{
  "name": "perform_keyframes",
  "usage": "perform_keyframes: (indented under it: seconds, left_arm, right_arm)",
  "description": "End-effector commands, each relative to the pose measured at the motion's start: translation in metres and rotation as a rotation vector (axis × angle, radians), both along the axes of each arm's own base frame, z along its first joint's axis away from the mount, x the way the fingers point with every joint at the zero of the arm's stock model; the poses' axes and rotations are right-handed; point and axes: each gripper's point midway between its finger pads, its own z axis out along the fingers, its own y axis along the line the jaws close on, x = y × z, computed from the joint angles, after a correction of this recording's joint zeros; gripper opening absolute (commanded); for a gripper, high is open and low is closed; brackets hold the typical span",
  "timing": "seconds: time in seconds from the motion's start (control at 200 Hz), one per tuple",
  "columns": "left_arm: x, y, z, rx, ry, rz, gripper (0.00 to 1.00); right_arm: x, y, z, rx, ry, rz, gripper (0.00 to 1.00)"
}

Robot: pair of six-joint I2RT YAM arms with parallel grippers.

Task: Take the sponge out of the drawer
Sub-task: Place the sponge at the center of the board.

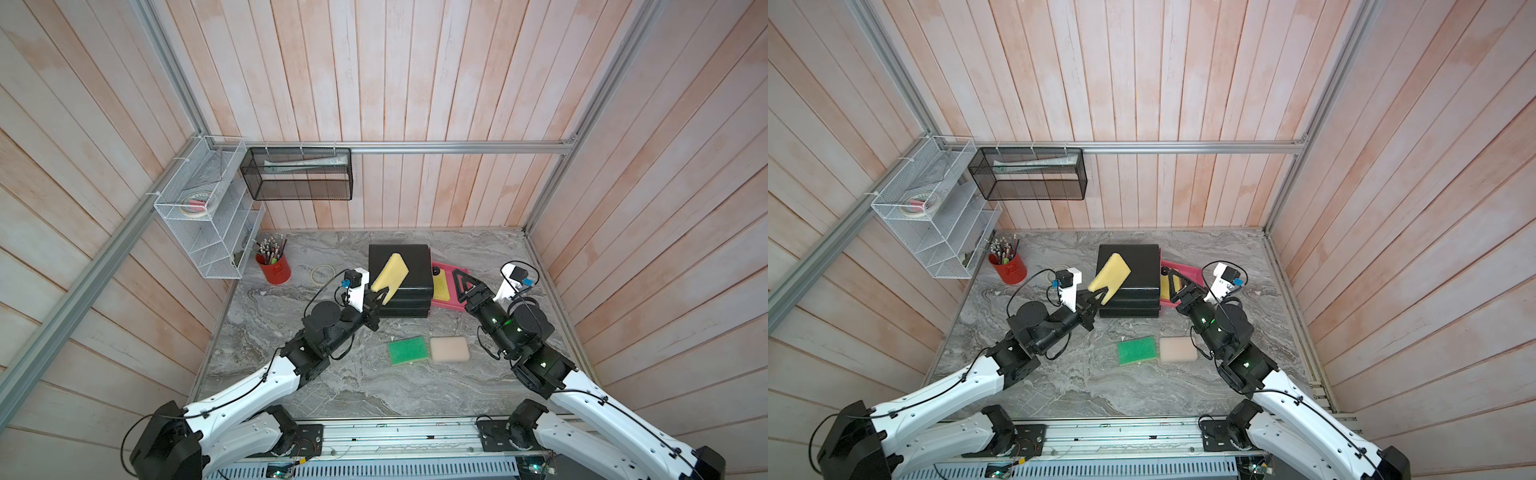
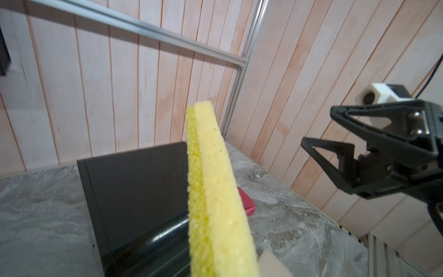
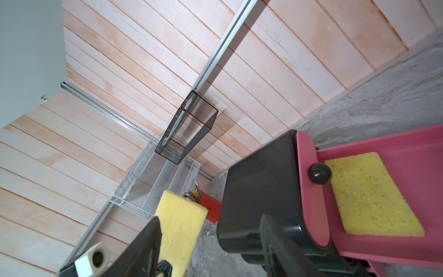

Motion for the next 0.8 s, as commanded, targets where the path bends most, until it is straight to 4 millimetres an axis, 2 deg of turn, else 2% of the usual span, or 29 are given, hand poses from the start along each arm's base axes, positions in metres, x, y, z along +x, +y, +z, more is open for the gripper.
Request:
perform_keyframes:
  seconds: [0.0,0.185,0.375,0.65,0.73,0.795]
  left_arm:
    - [-0.027,0.001,-0.069,0.108,0.303,-0.124,0.00]
    - [-0.037,0.008,-0.108,0.152,0.452,-0.123,0.01]
    - [-0.041,0.009,-0.133,0.179,0.541,-0.120,0.00]
    - [-0.053,0.012,-0.144,0.115,0.636,-0.111,0.00]
    - [-0.060,0.009,-0.143,0.087,0.653,-0.136,0.00]
    - [-0.065,0.007,-0.138,0.064,0.648,-0.157,0.00]
  right_arm:
    - [0.009,-0.002,-0.019,-0.137,0.025,-0.036,0.67]
    - [0.012,-0.001,-0.029,-0.163,0.025,-0.041,0.68]
    - [0.010,-0.007,-0.033,-0.171,0.021,-0.057,0.70]
    - [0.012,-0.010,-0.043,-0.178,0.030,-0.061,0.71]
    - [0.012,0.003,-0.044,-0.223,-0.001,0.007,0.75]
    - [0.010,0.024,-0.047,-0.290,-0.026,0.118,0.78]
